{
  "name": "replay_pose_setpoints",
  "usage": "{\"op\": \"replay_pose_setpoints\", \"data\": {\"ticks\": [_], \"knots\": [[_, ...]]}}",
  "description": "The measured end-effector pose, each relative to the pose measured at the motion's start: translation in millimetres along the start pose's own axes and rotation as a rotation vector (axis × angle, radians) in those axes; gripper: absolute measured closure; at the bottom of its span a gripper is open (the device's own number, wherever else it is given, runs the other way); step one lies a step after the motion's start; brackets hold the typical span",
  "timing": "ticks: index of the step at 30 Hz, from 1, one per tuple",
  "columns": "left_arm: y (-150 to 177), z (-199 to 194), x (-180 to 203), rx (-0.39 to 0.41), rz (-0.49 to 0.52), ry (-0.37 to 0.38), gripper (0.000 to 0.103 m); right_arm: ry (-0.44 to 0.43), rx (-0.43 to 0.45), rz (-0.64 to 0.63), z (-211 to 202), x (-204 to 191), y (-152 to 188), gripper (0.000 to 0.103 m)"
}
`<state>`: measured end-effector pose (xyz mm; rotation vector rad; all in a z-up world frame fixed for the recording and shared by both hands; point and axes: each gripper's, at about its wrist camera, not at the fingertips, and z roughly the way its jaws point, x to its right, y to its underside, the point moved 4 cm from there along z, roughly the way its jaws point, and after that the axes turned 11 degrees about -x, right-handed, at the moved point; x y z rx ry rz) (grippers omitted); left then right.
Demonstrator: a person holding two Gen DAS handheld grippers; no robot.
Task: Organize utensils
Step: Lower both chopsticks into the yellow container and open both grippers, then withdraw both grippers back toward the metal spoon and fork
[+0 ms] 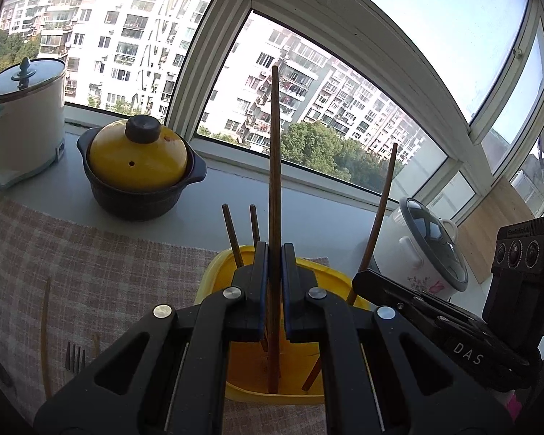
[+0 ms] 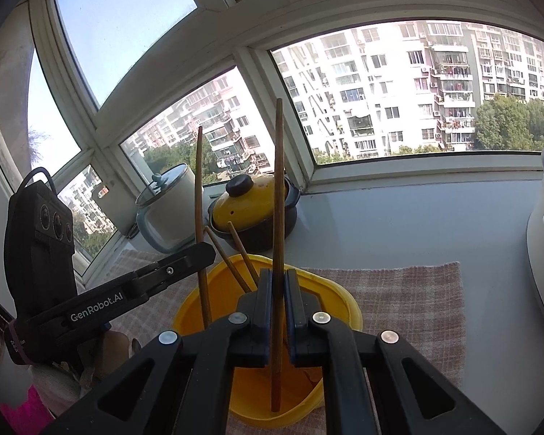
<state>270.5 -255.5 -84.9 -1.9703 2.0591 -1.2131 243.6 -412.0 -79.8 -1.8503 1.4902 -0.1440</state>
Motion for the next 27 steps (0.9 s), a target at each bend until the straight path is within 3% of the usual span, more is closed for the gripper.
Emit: {"op": "replay_pose_setpoints", "data": {"ticks": [4, 5, 7, 10, 25, 27], "knots": [[3.8, -2.9, -3.0, -0.019, -0.019, 0.009, 0.098, 0.003, -0.005, 0.005, -1.8, 0.3, 4.4, 0.084], [4.5, -4.1, -3.8, -0.021, -0.023, 0.009, 0.098, 0.006, -0.003, 0.003, -3.0, -0.5, 6.0, 0.073], [6.2, -7.1, -4.7, -0.021, -0.025, 0.006, 0.098, 0.016, 0.0, 0.003, -5.3, -1.4, 8.7, 0.071], [10.0, -12.5, -4.6, -0.021, -0.024, 0.003, 0.089, 0.024, 0.001, 0.008, -8.9, -0.8, 14.4, 0.068], [28.9, -39.5, -1.6, -0.029, 0.015, -0.018, 0.086, 0.06, 0.019, 0.029, -30.0, -11.8, 32.1, 0.042], [32.6, -44.9, -2.5, -0.03, 0.025, -0.024, 0.076, 0.067, 0.023, 0.036, -33.7, -13.5, 35.5, 0.033]]}}
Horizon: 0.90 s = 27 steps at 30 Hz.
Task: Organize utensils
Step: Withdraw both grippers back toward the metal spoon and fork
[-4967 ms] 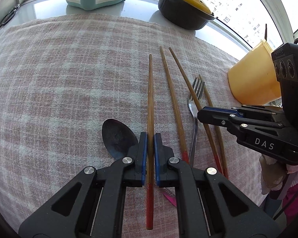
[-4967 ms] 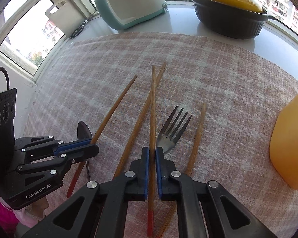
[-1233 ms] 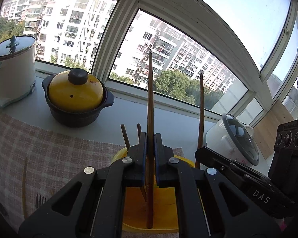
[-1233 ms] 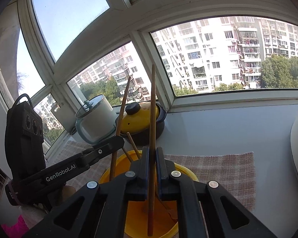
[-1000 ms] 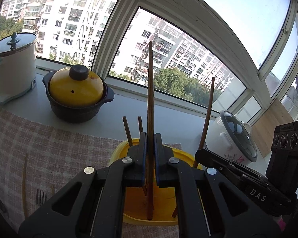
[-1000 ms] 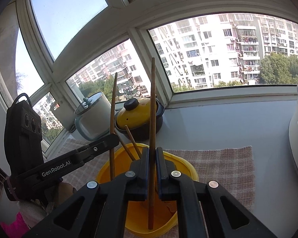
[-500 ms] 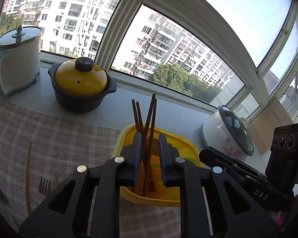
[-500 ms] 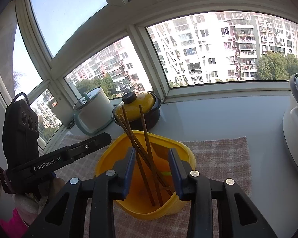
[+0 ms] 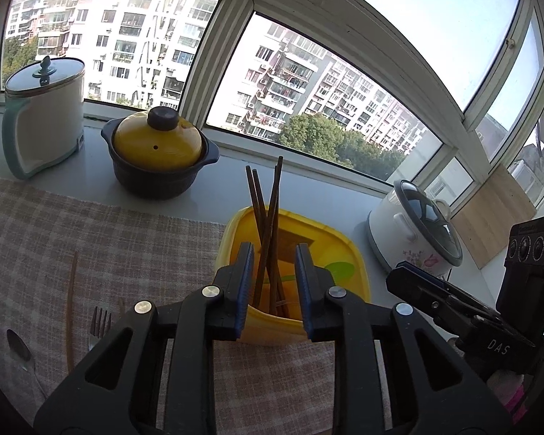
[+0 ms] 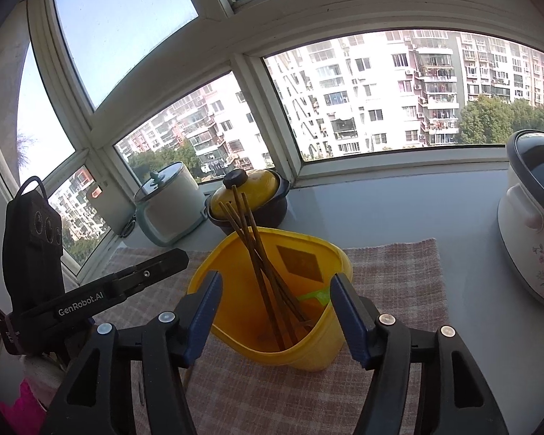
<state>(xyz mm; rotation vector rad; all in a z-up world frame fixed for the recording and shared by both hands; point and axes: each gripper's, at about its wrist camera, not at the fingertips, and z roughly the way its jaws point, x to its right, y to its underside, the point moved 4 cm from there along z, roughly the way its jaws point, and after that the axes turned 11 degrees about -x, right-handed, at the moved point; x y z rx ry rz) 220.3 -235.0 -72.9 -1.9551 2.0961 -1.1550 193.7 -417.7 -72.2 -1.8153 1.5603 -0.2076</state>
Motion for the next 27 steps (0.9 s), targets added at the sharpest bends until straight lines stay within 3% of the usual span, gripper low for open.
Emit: {"op": "replay_pose_setpoints", "data": {"ticks": [4, 5, 12, 14, 27], "knots": [[8.6, -9.5, -4.4, -0.01, 0.021, -0.018, 0.074, 0.016, 0.006, 0.014, -8.4, -2.5, 8.6, 0.025], [10.7, -12.1, -6.5, -0.013, 0.022, -0.02, 0.069, 0.021, 0.009, 0.017, -10.4, -3.9, 10.3, 0.017], [26.9, -37.5, -30.0, -0.008, 0.039, -0.054, 0.042, 0.059, 0.034, 0.023, -20.8, -18.1, 23.2, 0.001], [32.1, -46.3, -40.7, -0.01, 0.041, -0.071, 0.039, 0.076, 0.042, 0.019, -22.7, -23.8, 27.6, 0.0], [79.5, -85.3, -138.5, -0.087, -0.06, -0.201, 0.038, 0.106, 0.016, -0.048, -11.1, -66.1, 52.2, 0.0]]}}
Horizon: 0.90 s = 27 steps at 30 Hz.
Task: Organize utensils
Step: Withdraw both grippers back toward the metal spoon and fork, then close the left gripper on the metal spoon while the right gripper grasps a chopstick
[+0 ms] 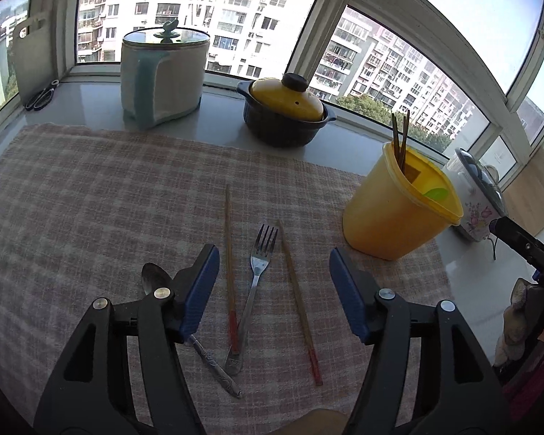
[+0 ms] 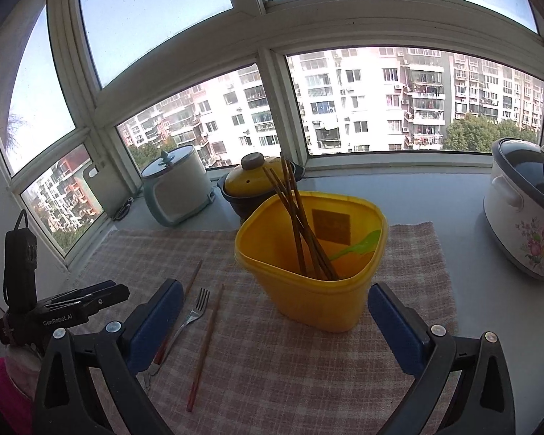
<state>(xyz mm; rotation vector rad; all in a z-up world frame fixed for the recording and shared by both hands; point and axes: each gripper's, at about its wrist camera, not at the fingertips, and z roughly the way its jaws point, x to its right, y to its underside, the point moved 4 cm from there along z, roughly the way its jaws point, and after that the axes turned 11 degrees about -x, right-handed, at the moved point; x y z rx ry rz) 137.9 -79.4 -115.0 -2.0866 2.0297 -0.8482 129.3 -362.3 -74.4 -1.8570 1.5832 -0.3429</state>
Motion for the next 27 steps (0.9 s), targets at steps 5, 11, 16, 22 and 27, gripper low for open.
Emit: {"op": "replay_pose_setpoints", "data": {"ticks": [5, 11, 16, 22, 27], "knots": [[15.9, 0.0, -34.9, -0.028, -0.056, -0.036, 0.038, -0.014, -0.029, -0.033, 8.5, -20.7, 7.8, 0.0], [26.7, 6.5, -65.3, -0.059, -0.122, -0.053, 0.038, -0.022, -0.079, -0.067, 22.2, -44.0, 18.4, 0.0], [31.4, 19.5, -80.3, -0.1, -0.151, -0.049, 0.038, -0.015, -0.129, -0.087, 37.6, -58.3, 26.6, 0.004], [40.0, 42.6, -90.0, -0.154, -0.178, -0.041, 0.038, -0.02, -0.211, -0.097, 60.3, -70.4, 40.1, 0.017], [42.2, 57.0, -92.0, -0.177, -0.188, -0.041, 0.038, -0.017, -0.273, -0.107, 80.5, -78.2, 49.7, 0.026]]}}
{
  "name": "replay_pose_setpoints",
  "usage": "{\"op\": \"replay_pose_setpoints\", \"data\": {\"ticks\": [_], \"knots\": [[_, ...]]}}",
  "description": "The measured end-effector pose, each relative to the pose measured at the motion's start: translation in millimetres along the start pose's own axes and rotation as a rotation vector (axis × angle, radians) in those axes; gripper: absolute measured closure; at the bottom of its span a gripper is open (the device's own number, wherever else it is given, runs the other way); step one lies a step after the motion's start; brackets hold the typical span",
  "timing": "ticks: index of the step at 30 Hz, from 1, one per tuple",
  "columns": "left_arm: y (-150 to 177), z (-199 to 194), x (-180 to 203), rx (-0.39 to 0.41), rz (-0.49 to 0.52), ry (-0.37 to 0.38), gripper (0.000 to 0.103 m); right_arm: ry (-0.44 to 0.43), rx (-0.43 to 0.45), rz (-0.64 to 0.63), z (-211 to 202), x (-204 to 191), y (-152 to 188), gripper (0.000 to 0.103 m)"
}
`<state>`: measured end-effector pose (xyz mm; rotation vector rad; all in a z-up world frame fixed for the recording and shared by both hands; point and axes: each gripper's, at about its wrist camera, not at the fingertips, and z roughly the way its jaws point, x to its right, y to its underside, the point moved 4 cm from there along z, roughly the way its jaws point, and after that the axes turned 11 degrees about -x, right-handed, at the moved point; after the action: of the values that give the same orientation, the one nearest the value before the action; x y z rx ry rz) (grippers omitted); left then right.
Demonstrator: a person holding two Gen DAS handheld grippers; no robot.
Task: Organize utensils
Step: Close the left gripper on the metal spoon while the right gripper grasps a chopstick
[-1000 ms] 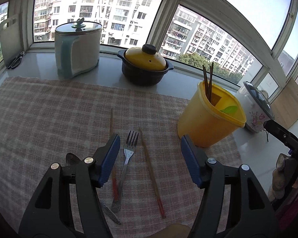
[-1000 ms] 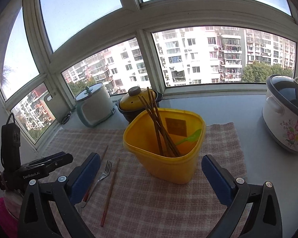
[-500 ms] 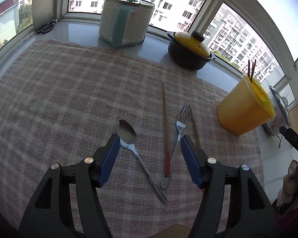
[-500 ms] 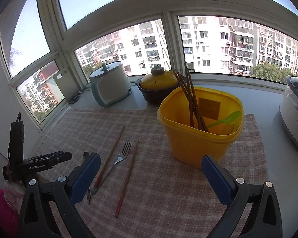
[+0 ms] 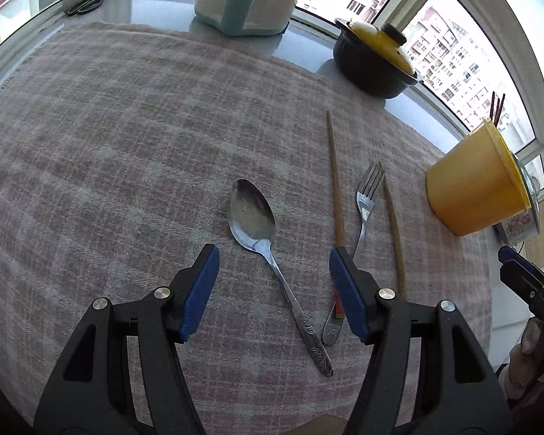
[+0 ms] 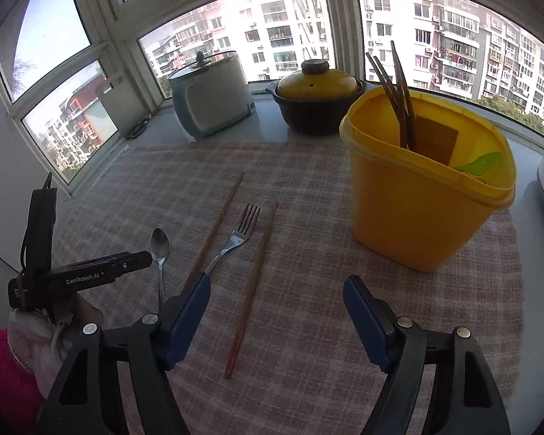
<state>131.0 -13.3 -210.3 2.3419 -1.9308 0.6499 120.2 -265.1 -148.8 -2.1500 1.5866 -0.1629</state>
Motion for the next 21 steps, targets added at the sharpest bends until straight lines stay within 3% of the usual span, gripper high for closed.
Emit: {"op": "replay_pose_setpoints", "data": {"ticks": [4, 14, 21], "knots": [[-5.4, 6.6, 0.3, 0.005, -0.005, -0.013, 0.038, 0.003, -0.036, -0.011, 13.9, -8.2, -0.7, 0.032], [-15.5, 24.2, 7.1, 0.001, 0.015, -0.046, 0.044, -0.025, -0.144, -0.024, 52.5, -25.1, -7.4, 0.06], [-19.7, 29.0, 8.7, 0.004, 0.039, -0.068, 0.05, 0.008, -0.223, -0.058, 85.3, -37.6, -19.4, 0.07]]}}
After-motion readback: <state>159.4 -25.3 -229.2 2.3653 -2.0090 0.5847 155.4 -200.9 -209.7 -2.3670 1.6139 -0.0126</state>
